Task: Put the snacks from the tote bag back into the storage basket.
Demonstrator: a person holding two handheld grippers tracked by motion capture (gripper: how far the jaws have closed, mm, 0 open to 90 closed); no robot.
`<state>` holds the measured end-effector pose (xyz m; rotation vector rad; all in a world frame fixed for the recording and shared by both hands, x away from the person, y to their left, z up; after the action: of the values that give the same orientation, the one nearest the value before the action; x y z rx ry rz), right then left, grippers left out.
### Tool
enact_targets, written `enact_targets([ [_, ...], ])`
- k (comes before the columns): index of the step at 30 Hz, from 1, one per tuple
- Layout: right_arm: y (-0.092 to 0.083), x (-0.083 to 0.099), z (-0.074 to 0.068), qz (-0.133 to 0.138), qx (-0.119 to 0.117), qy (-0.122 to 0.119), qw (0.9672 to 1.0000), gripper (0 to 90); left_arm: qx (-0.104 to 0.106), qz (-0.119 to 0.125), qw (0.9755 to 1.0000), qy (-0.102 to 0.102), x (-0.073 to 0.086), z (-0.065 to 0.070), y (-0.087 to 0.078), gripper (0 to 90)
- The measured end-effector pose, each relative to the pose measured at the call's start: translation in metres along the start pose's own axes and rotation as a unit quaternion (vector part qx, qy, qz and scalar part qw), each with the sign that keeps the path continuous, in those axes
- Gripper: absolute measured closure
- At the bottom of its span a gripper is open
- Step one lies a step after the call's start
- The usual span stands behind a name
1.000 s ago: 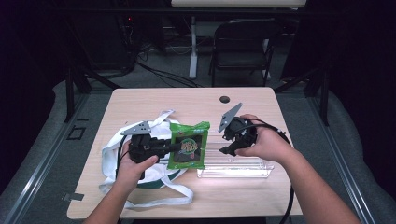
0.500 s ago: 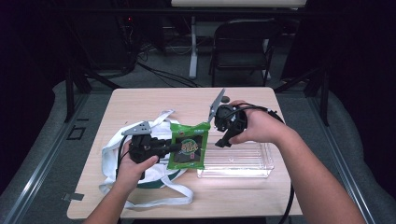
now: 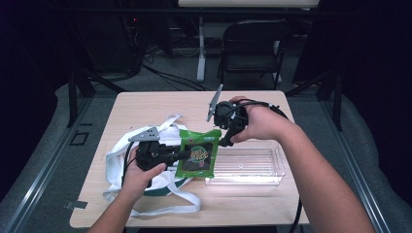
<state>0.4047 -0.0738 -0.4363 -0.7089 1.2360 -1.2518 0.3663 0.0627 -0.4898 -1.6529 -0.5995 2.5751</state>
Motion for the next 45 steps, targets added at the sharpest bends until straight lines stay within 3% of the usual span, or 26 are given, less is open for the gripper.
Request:
enact_targets([
  [18, 0.014, -0.026, -0.01, -0.003, -0.016, -0.026, 0.9995, 40.2, 0.007, -0.005, 0.9999, 0.009, 0.0, 0.005, 0.003, 72.5],
  [31, 0.029, -0.035, -0.025, -0.026, -0.053, -0.045, 0.9972, 45.8, 0.008, -0.005, 0.9999, 0.015, -0.001, 0.007, 0.004, 72.6],
  [45, 0.034, -0.034, -0.034, -0.031, -0.09, -0.037, 0.9947, 54.2, 0.009, -0.003, 0.9997, 0.021, -0.002, 0.009, 0.004, 72.6],
])
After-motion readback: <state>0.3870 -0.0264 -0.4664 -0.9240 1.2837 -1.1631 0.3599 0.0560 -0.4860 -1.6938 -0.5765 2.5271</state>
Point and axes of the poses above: each handheld gripper's, and its own axes: y roughly forward along the jaws, x roughly out of its underside, z roughly to its right, the point moved 10 cm from there along y, roughly forward along the jaws, and after that the axes turned 7 degrees about x, right-handed, at the moved point
